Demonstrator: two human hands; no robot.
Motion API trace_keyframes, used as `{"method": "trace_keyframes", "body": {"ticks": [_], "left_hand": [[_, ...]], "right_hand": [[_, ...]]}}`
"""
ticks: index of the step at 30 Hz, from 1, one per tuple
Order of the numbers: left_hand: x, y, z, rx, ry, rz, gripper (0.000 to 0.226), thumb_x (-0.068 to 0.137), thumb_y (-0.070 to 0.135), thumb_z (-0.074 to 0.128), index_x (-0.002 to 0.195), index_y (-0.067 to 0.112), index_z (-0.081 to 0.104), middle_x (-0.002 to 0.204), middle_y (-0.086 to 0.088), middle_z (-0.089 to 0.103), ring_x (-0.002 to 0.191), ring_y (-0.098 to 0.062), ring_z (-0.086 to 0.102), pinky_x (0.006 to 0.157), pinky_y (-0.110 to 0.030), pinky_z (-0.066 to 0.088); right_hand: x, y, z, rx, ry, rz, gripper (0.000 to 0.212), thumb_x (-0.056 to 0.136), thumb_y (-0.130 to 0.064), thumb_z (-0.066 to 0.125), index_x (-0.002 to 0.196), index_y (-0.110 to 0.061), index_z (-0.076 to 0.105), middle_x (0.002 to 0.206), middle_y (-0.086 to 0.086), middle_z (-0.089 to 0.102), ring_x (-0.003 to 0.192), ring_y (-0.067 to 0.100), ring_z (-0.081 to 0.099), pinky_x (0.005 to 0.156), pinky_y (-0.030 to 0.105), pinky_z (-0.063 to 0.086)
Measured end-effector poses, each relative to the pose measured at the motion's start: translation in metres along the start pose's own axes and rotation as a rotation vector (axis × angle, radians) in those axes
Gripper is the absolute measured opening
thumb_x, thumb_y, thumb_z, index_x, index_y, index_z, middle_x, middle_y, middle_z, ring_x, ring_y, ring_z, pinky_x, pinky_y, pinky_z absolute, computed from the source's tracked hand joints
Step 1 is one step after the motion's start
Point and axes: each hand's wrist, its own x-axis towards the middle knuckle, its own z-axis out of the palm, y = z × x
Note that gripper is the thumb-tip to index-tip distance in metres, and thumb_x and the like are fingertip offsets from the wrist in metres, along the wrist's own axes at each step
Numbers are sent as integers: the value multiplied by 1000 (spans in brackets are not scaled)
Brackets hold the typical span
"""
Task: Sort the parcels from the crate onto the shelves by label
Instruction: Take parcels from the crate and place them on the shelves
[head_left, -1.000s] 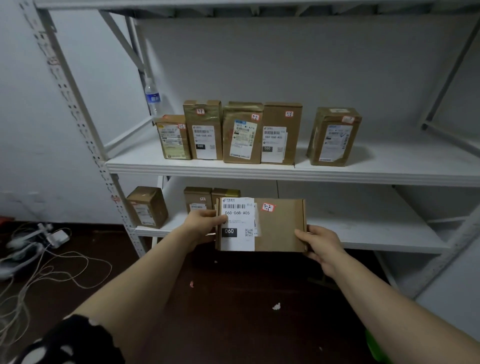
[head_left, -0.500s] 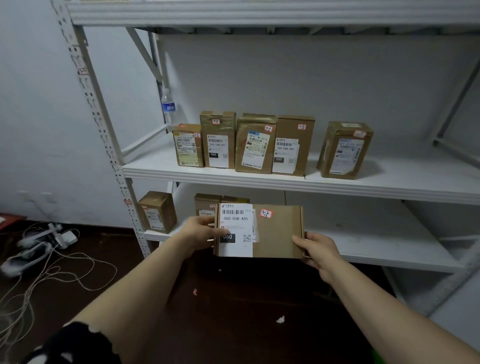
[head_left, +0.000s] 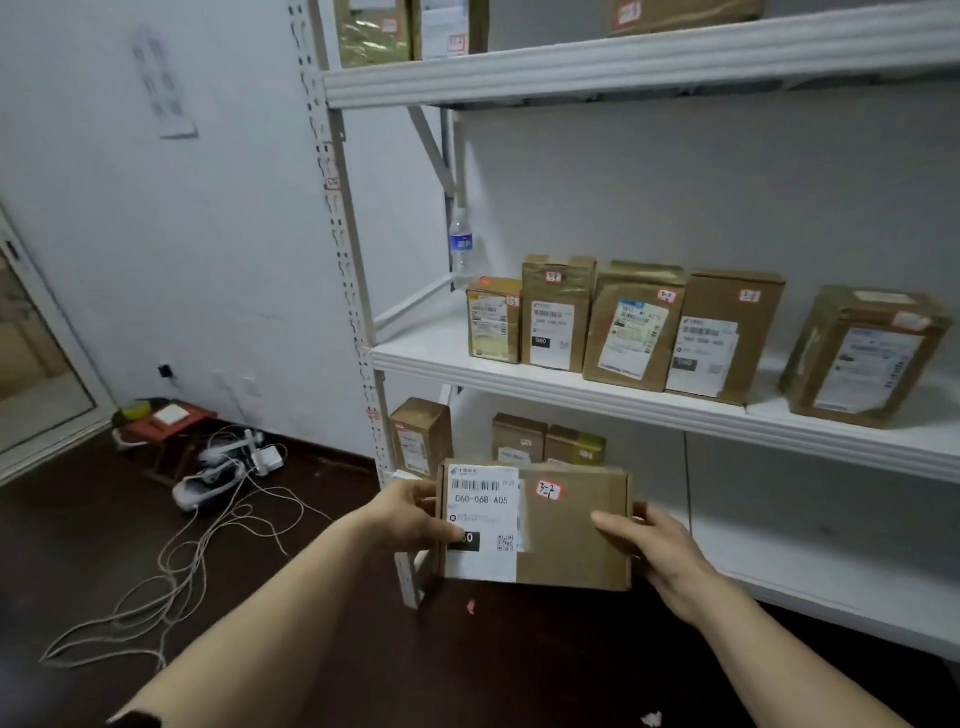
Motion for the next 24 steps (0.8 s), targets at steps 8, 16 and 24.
{"method": "trace_keyframes", "body": {"ticks": [8,16,24], "left_hand": [[23,7,-91,38,2,44,47,60,-14,80,103,1,66,97,-12,74,93,-27,70,88,-43,55],[77,16,-224,49,-105,97,55,54,-7,85,103,2,64,99,-11,74,91,-23,71,72,-29,57],[142,41,-281,-34,-32,136,46,67,-13,76,106,6,62,104,-12,70,94,-23,69,82,-33,58]], "right_hand": [[31,-84,64,-441,-327,-87,50,67,-6,83,110,-20,61,106,5,67,100,22,63,81,40,56],[104,-191,200,-1079,-466,-121,56,64,-39,84,111,-33,54,118,-2,53,108,16,53,89,35,51],[165,-210,314,-1576,-308,-426,58,70,-46,79,115,-18,54,116,1,59,102,19,55,83,29,44]]}}
